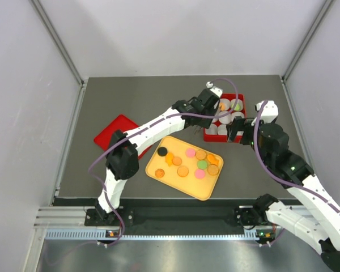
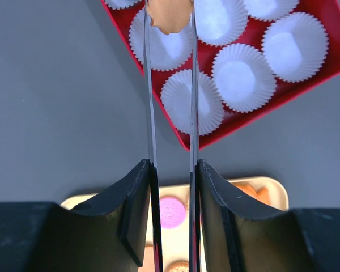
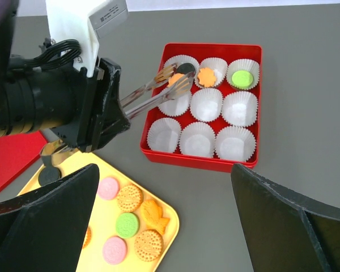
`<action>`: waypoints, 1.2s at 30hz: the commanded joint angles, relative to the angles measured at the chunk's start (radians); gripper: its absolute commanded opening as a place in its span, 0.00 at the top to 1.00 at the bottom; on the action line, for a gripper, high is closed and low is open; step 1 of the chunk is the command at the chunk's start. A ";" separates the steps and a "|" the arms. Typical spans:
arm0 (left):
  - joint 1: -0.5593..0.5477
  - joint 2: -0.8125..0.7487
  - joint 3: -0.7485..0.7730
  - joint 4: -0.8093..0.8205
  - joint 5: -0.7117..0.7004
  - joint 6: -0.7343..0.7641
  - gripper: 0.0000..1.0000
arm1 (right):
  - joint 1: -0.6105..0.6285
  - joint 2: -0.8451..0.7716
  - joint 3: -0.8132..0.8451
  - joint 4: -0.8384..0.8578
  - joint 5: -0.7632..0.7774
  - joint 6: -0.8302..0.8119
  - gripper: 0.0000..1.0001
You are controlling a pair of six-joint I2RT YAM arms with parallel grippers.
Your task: Pack the cookies
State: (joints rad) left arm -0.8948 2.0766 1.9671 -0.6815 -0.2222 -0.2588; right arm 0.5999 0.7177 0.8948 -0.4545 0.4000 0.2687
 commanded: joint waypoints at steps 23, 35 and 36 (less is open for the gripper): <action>0.028 0.011 0.007 0.028 0.009 0.023 0.51 | 0.003 -0.015 0.009 -0.003 0.011 -0.002 0.00; 0.022 -0.240 -0.112 0.010 0.106 0.013 0.51 | 0.001 0.017 0.020 0.002 0.013 -0.003 0.00; 0.020 -0.272 -0.141 0.013 0.112 0.007 0.51 | 0.003 0.020 0.020 0.008 0.013 -0.002 0.00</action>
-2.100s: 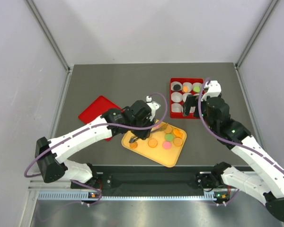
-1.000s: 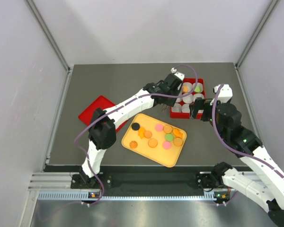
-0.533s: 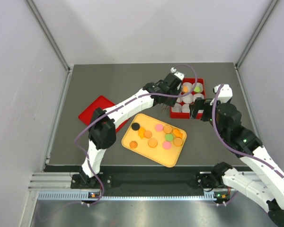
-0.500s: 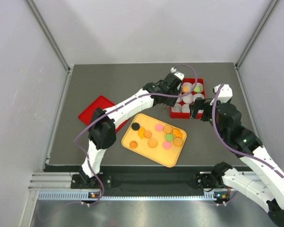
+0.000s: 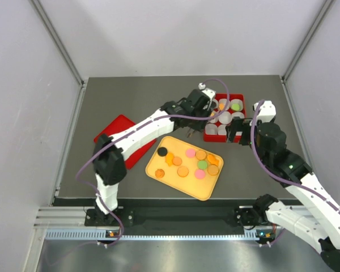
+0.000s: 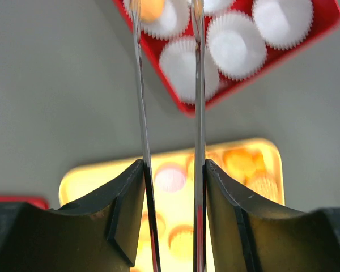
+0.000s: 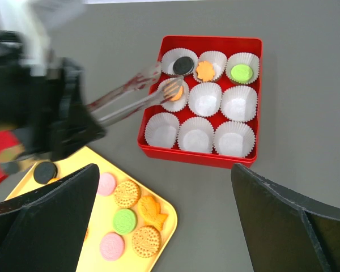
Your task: Pack the cookies
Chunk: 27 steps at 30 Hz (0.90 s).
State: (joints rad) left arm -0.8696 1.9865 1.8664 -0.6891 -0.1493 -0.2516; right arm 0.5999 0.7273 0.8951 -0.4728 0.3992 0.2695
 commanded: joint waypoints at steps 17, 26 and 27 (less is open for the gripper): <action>-0.123 -0.657 -0.604 -0.151 0.172 -0.040 0.49 | 0.001 0.116 0.011 0.077 -0.002 0.014 0.00; -0.261 -0.646 -0.665 -0.122 0.200 -0.086 0.49 | 0.001 0.130 0.002 0.080 -0.010 0.023 0.00; -0.272 -0.641 -0.662 -0.113 0.194 -0.092 0.49 | 0.001 0.129 -0.001 0.080 -0.010 0.022 0.00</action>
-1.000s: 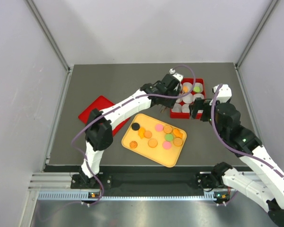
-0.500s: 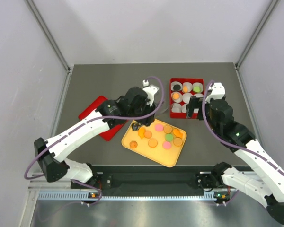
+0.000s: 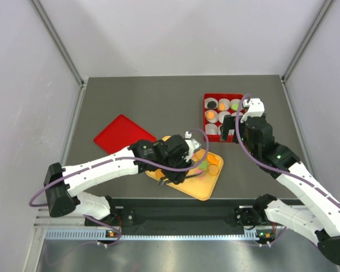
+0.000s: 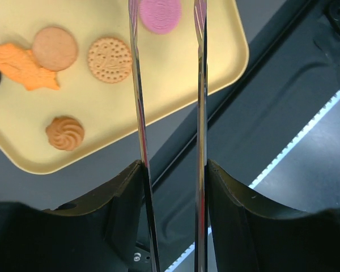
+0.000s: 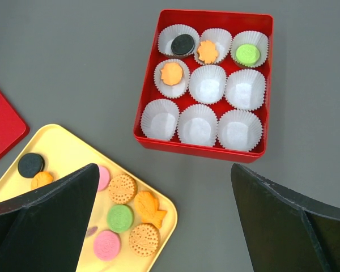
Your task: Pack the cookies
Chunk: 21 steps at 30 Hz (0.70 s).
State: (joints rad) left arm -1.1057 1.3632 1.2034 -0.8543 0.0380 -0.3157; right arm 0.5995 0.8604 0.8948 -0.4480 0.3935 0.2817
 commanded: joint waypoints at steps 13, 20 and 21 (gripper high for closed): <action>-0.114 0.071 0.056 0.009 -0.184 -0.036 0.49 | 0.000 -0.023 -0.014 0.051 0.001 0.011 0.00; -0.137 0.108 0.061 0.001 -0.198 -0.034 0.50 | 0.002 -0.024 -0.014 0.051 -0.001 0.007 0.00; -0.137 0.109 0.062 0.001 -0.194 -0.031 0.49 | 0.002 -0.024 -0.013 0.051 0.002 0.007 0.00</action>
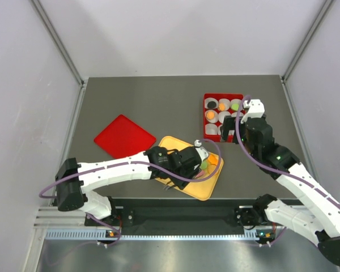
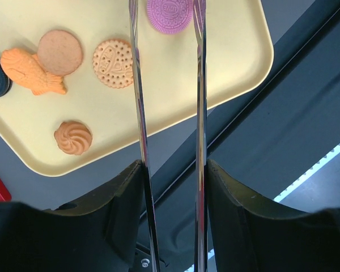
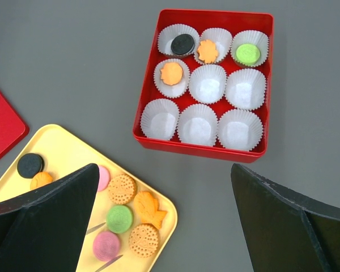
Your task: Pack the cookies
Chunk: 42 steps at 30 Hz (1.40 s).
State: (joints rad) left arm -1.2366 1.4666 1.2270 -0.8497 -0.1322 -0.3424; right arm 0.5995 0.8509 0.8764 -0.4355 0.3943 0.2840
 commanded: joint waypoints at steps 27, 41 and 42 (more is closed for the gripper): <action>-0.006 0.046 0.060 -0.043 -0.009 0.019 0.53 | 0.002 -0.015 0.003 0.038 -0.002 0.004 0.00; -0.004 -0.017 0.143 -0.103 -0.033 0.033 0.58 | 0.002 -0.029 0.009 0.035 -0.003 0.004 0.00; -0.004 -0.022 0.153 -0.106 -0.043 0.033 0.58 | 0.000 -0.029 0.010 0.035 -0.003 0.003 0.00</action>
State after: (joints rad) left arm -1.2388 1.5024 1.3212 -0.9363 -0.1474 -0.3195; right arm 0.5991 0.8402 0.8764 -0.4351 0.3943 0.2840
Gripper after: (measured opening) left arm 0.424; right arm 0.996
